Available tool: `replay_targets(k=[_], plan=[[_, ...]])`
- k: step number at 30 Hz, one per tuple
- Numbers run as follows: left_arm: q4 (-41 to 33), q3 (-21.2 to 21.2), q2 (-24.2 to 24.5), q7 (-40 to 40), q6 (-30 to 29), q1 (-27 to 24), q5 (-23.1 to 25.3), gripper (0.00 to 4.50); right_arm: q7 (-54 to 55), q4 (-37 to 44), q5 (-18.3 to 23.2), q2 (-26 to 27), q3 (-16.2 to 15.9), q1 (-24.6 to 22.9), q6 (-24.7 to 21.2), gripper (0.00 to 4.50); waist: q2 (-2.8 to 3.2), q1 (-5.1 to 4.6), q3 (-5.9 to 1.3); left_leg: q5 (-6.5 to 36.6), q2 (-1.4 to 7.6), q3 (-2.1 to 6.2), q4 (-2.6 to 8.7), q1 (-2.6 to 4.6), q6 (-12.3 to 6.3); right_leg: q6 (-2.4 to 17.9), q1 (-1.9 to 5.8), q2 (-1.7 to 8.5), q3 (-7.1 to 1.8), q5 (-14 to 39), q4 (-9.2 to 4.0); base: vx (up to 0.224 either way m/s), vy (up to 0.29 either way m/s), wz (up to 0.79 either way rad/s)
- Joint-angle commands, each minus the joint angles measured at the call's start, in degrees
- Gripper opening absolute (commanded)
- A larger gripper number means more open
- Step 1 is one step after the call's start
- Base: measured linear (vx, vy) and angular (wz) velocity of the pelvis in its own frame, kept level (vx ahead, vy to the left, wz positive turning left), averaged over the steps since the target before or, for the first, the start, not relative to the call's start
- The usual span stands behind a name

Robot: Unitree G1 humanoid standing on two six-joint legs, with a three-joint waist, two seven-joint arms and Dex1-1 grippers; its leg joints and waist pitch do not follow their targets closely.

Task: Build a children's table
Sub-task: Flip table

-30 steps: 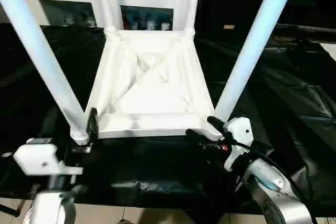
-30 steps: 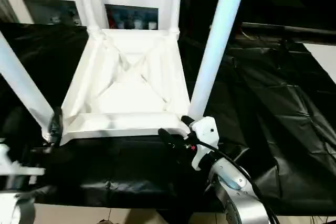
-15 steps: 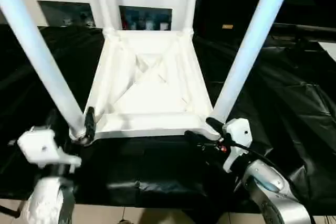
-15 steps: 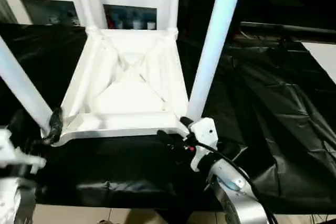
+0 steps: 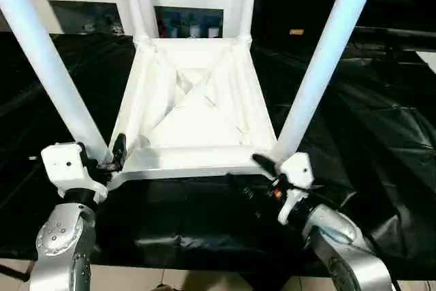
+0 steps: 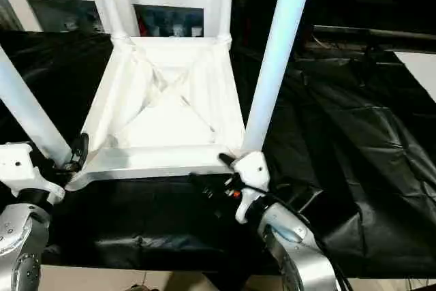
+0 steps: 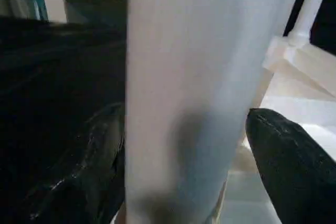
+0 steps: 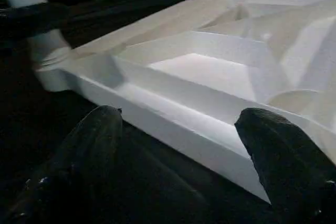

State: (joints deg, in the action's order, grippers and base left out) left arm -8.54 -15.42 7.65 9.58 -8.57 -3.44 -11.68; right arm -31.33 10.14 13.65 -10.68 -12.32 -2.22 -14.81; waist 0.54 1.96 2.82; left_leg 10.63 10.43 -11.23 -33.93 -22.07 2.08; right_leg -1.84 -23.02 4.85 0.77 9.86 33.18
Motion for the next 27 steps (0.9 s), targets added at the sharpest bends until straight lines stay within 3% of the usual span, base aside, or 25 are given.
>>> replay_targets(k=[1,10,14,22,27], plan=[[-0.3,-0.4,-0.4,-1.2,-1.7,0.5,-0.9,3.63,-1.4,0.4,0.8,-0.6,-0.7,-0.2,0.5,3.94,1.13,0.11,-2.90,21.3,2.30,1.67,5.05,1.27,1.76,8.5,1.48,1.55,-1.00,11.2,-3.47,0.000,0.000,0.00],[-1.5,-1.1,-2.5,-2.3,-3.9,-0.2,-3.8,2.80,-1.5,-1.5,0.0,-0.7,-0.5,0.7,1.2,3.94,0.81,0.28,-3.28,19.7,2.22,1.57,4.82,1.09,1.09,9.0,1.66,1.67,-0.99,10.9,-3.46,0.000,0.000,0.00],[-1.2,-1.1,-2.2,-1.7,-4.7,0.2,-4.7,2.45,-1.6,-2.2,-0.4,-0.2,-0.9,0.8,1.7,3.94,1.00,0.37,-3.32,19.0,2.25,1.56,4.80,1.10,0.83,8.9,1.63,1.64,-0.99,10.5,-3.43,0.000,0.000,0.00],[0.4,-1.8,-2.9,-1.6,-6.9,2.1,-8.3,2.29,-0.8,-3.4,-1.3,0.2,-1.6,0.4,2.5,3.94,1.26,0.37,-3.45,19.1,2.13,1.53,4.77,1.07,0.81,8.4,1.58,1.62,-0.97,12.0,-3.53,0.000,0.000,0.00],[1.5,-2.8,-5.6,-1.8,-6.4,3.6,-11.6,2.27,-0.4,-3.9,-1.4,0.8,-1.5,0.3,2.5,3.94,1.07,0.46,-3.51,19.5,2.11,1.51,4.71,1.06,0.83,8.0,1.54,1.72,-0.98,13.8,-3.74,0.000,0.000,0.00]])
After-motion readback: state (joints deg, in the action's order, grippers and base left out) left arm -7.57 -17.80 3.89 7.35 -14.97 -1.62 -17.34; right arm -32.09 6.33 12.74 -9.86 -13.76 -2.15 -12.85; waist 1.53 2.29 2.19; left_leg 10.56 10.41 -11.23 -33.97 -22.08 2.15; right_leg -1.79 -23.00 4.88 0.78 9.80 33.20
